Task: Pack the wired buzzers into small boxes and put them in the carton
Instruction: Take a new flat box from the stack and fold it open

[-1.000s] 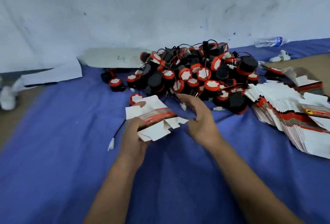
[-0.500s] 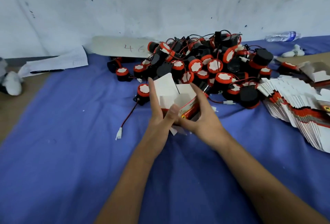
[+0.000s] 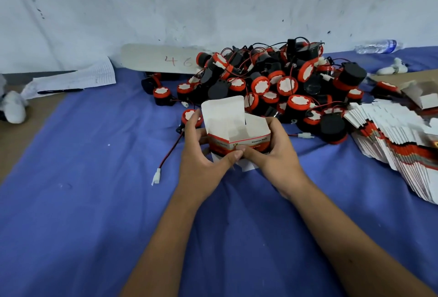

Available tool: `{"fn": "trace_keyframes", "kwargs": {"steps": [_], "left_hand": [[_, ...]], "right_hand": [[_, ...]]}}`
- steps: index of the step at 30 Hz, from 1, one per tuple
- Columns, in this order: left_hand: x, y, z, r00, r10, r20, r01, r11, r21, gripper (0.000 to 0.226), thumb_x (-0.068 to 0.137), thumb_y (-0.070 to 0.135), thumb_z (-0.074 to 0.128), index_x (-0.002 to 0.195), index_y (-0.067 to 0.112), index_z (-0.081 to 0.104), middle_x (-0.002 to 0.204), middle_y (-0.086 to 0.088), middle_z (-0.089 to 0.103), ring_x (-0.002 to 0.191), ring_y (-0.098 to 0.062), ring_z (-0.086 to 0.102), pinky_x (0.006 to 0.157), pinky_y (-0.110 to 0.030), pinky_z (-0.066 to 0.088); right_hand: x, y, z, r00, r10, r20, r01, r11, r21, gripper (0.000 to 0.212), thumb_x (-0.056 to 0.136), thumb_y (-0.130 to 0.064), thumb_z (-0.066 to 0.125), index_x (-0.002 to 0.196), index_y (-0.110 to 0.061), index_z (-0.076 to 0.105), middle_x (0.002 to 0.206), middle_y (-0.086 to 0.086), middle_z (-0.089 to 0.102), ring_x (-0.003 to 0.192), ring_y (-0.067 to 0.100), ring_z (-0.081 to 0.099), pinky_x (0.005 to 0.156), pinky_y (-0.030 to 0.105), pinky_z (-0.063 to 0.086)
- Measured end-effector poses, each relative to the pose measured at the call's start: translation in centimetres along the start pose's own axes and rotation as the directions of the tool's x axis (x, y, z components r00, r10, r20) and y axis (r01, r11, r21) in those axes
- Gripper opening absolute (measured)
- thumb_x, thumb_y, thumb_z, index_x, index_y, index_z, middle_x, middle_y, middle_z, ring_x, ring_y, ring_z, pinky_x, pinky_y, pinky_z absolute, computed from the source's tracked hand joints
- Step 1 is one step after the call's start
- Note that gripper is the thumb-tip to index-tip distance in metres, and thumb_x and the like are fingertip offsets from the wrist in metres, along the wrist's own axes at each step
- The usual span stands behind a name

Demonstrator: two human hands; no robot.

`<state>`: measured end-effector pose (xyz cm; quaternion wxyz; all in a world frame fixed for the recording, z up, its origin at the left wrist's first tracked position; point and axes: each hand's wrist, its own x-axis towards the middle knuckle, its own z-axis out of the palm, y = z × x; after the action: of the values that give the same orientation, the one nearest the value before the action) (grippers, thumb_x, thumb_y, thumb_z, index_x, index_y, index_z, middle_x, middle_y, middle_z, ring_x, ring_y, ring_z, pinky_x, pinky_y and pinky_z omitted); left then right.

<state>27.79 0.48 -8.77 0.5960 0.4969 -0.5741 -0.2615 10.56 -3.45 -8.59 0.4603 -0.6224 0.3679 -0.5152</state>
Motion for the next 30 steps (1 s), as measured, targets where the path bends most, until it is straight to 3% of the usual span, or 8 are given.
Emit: {"fn": "trace_keyframes", "kwargs": {"steps": [7,11,14,16,19,23,26,30], "left_hand": [[0.0,0.7,0.5,0.987,-0.16,-0.021,0.155,0.975,-0.16,0.073,0.094,0.026,0.075,0.155,0.031,0.036,0.131,0.014,0.066,0.12,-0.007,0.064,0.089,-0.024,0.058],[0.3,1.1,-0.2,0.953,-0.296,-0.068,0.262,0.914,-0.309,0.051,0.097,0.035,0.063,0.143,0.048,0.047,0.117,0.015,0.073,0.106,-0.01,0.073,0.077,-0.027,0.061],[0.3,1.4,-0.5,0.935,-0.355,0.002,0.34,0.893,-0.294,0.024,0.107,0.034,0.054,0.126,0.04,0.066,0.11,0.014,0.076,0.097,-0.011,0.076,0.068,-0.025,0.058],[0.3,1.6,-0.5,0.9,-0.43,0.068,0.425,0.834,-0.351,0.03,0.108,0.042,0.048,0.124,0.029,0.069,0.109,0.0,0.078,0.091,-0.019,0.076,0.057,-0.026,0.054],[0.5,2.1,-0.9,0.85,-0.506,0.148,0.516,0.742,-0.429,0.051,0.104,0.058,0.045,0.117,0.018,0.074,0.096,-0.014,0.078,0.068,-0.021,0.07,0.049,-0.026,0.043],[0.5,2.1,-1.5,0.84,-0.475,0.262,0.542,0.738,-0.401,0.06,0.101,0.067,0.042,0.101,0.022,0.083,0.085,-0.014,0.076,0.058,-0.018,0.063,0.048,-0.025,0.039],[0.3,2.1,-1.1,0.848,-0.456,0.271,0.531,0.732,-0.427,0.068,0.096,0.072,0.041,0.098,0.019,0.083,0.086,-0.016,0.075,0.058,-0.017,0.06,0.045,-0.023,0.04],[0.4,2.3,-0.9,0.894,-0.378,0.242,0.448,0.72,-0.53,0.074,0.09,0.075,0.05,0.14,0.021,0.061,0.106,-0.023,0.064,0.073,-0.018,0.062,0.054,-0.028,0.049]], "right_hand": [[-0.5,-0.8,0.2,0.987,-0.061,0.147,0.062,0.998,-0.006,0.075,0.092,-0.016,0.075,0.152,-0.031,0.031,0.14,-0.007,0.053,0.125,0.01,0.06,0.093,0.026,0.056],[-0.6,-1.7,-0.6,0.967,-0.078,0.241,0.107,0.988,-0.112,0.079,0.094,-0.033,0.072,0.157,-0.046,0.026,0.156,-0.022,0.038,0.137,0.002,0.048,0.1,0.023,0.052],[-0.8,-1.9,-0.5,0.955,-0.071,0.287,0.121,0.979,-0.163,0.072,0.094,-0.036,0.072,0.154,-0.045,0.034,0.158,-0.022,0.037,0.14,0.006,0.045,0.105,0.039,0.052],[-0.9,-2.1,-0.6,0.952,-0.059,0.3,0.113,0.98,-0.166,0.07,0.093,-0.044,0.07,0.154,-0.046,0.036,0.157,-0.024,0.037,0.141,0.01,0.045,0.109,0.049,0.049],[-0.9,-2.3,-1.0,0.938,-0.049,0.342,0.098,0.987,-0.125,0.077,0.088,-0.048,0.068,0.155,-0.047,0.031,0.159,-0.029,0.03,0.141,0.006,0.043,0.104,0.044,0.053],[-0.9,-1.9,-1.1,0.916,-0.039,0.4,0.058,0.998,-0.036,0.082,0.088,-0.024,0.078,0.155,-0.043,0.035,0.156,-0.019,0.041,0.142,0.01,0.043,0.096,0.031,0.055],[-0.8,-1.6,-0.8,0.938,-0.051,0.343,0.067,0.997,-0.037,0.068,0.088,-0.015,0.081,0.146,-0.032,0.049,0.142,-0.011,0.056,0.137,0.015,0.051,0.094,0.037,0.058],[-0.8,-1.4,-0.4,0.98,-0.049,0.192,0.054,0.998,-0.019,0.049,0.086,-0.018,0.081,0.128,-0.023,0.056,0.124,-0.006,0.064,0.123,0.019,0.06,0.089,0.047,0.059]]}}
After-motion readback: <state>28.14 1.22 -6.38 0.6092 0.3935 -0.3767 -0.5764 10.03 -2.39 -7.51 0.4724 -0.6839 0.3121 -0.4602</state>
